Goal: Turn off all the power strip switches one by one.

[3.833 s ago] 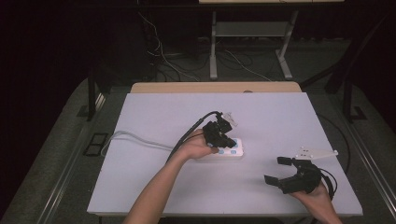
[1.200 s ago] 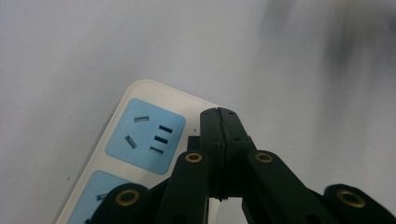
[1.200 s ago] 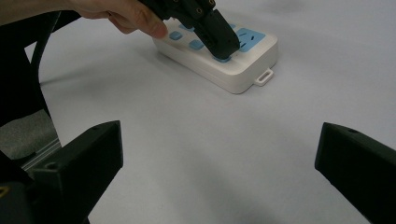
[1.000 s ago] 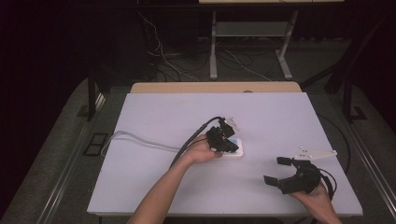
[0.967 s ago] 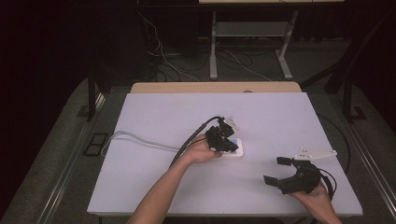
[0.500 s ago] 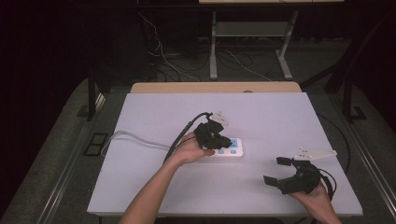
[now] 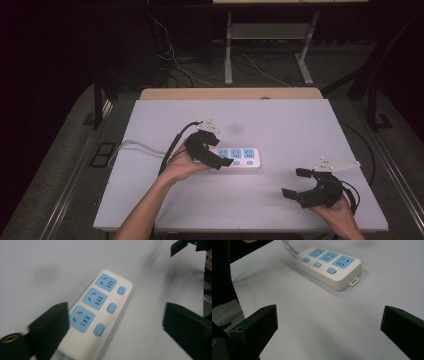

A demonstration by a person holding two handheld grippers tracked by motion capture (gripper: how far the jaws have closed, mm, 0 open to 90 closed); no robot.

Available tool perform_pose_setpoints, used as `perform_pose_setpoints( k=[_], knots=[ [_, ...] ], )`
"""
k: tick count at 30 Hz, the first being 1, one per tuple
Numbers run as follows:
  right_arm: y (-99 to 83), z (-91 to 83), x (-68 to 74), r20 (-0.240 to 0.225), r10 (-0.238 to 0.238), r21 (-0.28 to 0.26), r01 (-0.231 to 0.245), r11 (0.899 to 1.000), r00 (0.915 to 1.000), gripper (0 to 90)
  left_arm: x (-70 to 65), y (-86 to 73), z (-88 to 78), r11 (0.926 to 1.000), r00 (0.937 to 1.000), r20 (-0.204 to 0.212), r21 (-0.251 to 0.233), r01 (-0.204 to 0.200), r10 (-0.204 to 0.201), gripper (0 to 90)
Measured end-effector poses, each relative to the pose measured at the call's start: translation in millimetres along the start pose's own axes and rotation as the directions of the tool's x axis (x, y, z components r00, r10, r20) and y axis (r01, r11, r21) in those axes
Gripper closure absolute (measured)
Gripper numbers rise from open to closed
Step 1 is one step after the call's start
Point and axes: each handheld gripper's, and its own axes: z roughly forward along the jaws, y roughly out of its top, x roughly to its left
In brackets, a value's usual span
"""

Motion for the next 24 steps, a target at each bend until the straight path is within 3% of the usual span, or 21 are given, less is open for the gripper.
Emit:
perform_pose_setpoints(
  k=[6, 20, 24],
  knots=[
    [0.1, 0.1, 0.8, 0.001, 0.004, 0.002, -0.004, 1.000, 1.0000, 0.9, 2.2, -17.5, -15.5, 0.9997, 0.9987, -0.048, -0.016, 0.020, -0.020, 0.0],
    [-0.5, 0.4, 2.1, 0.000, 0.004, -0.002, -0.004, 1.000, 1.0000, 0.9, 4.0, -62.6, -42.8, 0.9944, 0.9920, -0.100, -0.081, 0.068, -0.076, 0.0],
    [-1.0, -0.1, 2.7, 0.001, 0.006, -0.002, -0.006, 1.000, 1.0000, 0.9, 1.2, -78.6, -51.0, 0.9899, 0.9882, -0.120, -0.116, 0.081, -0.095, 0.0]
  ],
)
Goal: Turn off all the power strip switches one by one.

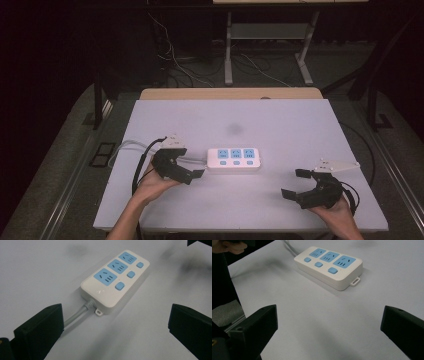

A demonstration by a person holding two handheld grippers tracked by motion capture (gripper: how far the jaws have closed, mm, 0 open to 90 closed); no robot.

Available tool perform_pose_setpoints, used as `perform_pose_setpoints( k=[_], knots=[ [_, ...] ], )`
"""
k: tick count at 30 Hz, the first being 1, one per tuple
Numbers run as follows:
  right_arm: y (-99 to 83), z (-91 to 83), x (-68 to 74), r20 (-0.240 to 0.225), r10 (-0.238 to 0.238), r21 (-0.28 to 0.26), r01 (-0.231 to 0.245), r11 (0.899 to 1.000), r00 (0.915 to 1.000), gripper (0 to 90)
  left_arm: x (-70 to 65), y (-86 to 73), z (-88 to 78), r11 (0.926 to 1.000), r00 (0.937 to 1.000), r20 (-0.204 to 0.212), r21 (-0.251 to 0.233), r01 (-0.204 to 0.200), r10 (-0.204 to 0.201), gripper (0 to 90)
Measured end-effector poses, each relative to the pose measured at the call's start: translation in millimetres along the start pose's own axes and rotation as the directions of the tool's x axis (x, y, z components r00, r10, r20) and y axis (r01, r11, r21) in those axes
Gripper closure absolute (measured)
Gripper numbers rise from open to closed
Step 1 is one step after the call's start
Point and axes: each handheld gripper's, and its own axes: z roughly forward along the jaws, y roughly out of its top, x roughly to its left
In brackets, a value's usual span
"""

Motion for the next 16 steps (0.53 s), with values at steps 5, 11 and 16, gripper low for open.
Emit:
perform_pose_setpoints(
  k=[5, 11, 16],
  knots=[
    [-0.5, -0.4, 1.0, 0.001, -0.001, 0.000, 0.001, 1.000, 1.0000, 0.9, -2.5, -21.6, -11.8, 0.9978, 0.9994, -0.013, -0.058, 0.032, -0.033, 0.0],
    [-1.6, -0.9, 1.9, 0.002, 0.004, 0.004, -0.004, 1.000, 1.0000, 0.9, -6.2, -44.2, -23.6, 0.9907, 0.9971, -0.013, -0.115, 0.073, -0.075, 0.0],
    [-3.1, -1.0, 2.1, 0.003, 0.003, 0.003, -0.003, 1.000, 1.0000, 0.9, -9.2, -57.2, -24.3, 0.9887, 0.9965, -0.012, -0.126, 0.080, -0.082, 0.0]
  ],
)
